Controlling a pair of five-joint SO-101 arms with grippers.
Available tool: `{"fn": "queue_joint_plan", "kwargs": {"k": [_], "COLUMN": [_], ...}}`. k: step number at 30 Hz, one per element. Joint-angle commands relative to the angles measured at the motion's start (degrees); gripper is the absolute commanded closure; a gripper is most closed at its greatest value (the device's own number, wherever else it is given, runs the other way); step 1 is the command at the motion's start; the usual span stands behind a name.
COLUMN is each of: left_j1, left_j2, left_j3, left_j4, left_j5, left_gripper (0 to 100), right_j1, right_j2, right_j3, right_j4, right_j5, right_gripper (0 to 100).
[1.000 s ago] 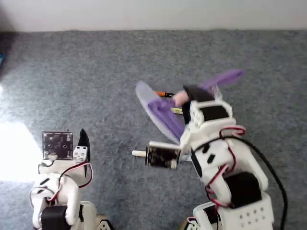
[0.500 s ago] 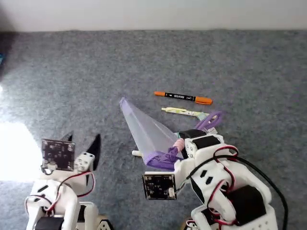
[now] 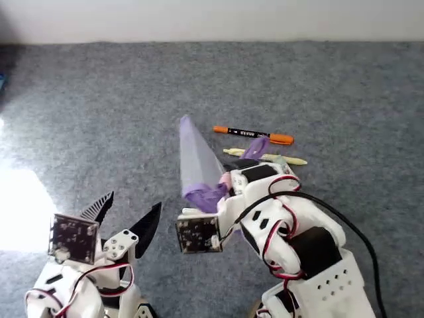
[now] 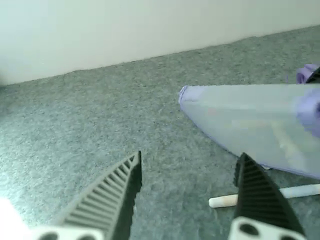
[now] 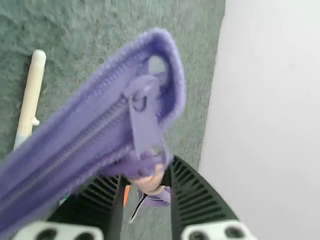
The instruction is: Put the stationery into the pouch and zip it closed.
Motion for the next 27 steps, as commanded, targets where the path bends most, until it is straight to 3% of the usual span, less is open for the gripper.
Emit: {"fn": "queue_joint_plan", "kwargs": {"k": [1,14,21,27], "left_j1": [1.5,1.6,9.3,10.2], "left_j2": [0.1,0.0,0.0,0.0], "left_j3": [-3.2,-6.2,-7.0,-2.5], "left_j4": [-0.7,-0.8,-2.5,-4.8], "left_j5": [2.5,3.7,5.0,5.0], "left_gripper": [70,71,72,75], "right_j1": [-3.2,-3.8,-3.8,-4.0], "right_j2": [-0.2,0.3,0.3,0.1], "right_j3": [-0.6,0.1,0.3,0.3], "right_j4": [-2.9,-6.1,-6.0,-5.7], "right_j5": [-0.9,-0.6,-0.6,-0.6], "right_gripper": [99.1,99.1,99.1,99.1]}}
